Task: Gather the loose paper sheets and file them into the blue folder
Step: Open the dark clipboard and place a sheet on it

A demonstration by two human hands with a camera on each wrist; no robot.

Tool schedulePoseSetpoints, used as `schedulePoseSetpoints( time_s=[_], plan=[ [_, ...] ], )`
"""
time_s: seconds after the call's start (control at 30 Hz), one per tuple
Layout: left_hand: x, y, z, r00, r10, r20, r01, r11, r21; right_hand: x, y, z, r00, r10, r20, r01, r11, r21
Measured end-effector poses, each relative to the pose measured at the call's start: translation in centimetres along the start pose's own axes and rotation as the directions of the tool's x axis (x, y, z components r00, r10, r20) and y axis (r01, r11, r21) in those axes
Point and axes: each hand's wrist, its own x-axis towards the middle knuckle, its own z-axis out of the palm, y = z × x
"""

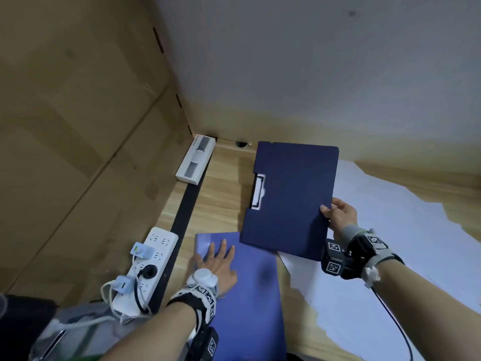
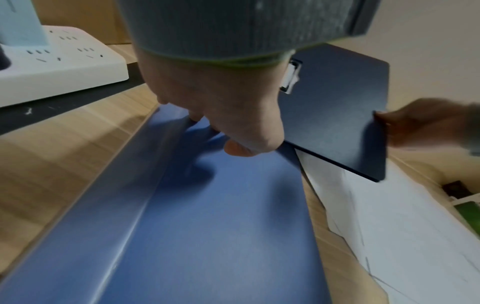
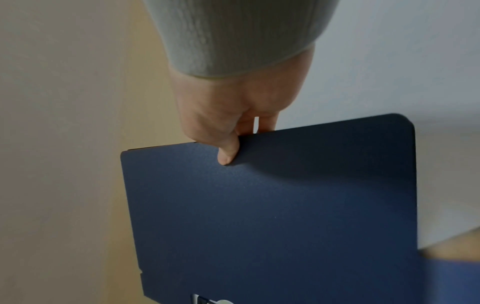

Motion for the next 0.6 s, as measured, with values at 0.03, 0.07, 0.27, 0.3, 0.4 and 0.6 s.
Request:
schedulePoseSetpoints(
  time_s=[0.03,0.07,0.27,0.3,0.4,0.6],
  plan=[
    [-0.3,-0.3,0.0,1.0,0.014,-0.005,-0.014,1.0,-0.005,0.0,-0.3,1.4,1.0,-0.005,0.011,0.005,1.0,0.009],
    [-0.2,-0.5,-0.1,1.0,0.028,-0.015,-0.028,0.999,-0.021,0.0,-0.6,2.5,1.0,-0.01,0.023,0.009,1.0,0.02],
    [2.0,-3.4,-4.7,0.992,-0.027,-0.124,-0.036,0.878,-0.477,1.0,-0.8,8.4,0.995,-0.015,0.103,0.01,0.999,0.048],
    [2.5,-4.2,-6.0,0.981,-0.066,-0.184,-0.039,0.855,-0.517,1.3,-0.9,9.3,0.993,-0.019,0.114,0.014,0.999,0.05],
    [4.5,-6.4,-8.8,0.942,-0.172,-0.289,-0.044,0.789,-0.612,2.4,-0.9,11.8,0.988,-0.036,0.153,0.024,0.997,0.078],
    [8.8,-8.2,-9.3,0.954,-0.227,-0.198,-0.026,0.592,-0.806,4.7,1.3,15.4,0.986,-0.029,0.163,0.005,0.989,0.147]
  ],
)
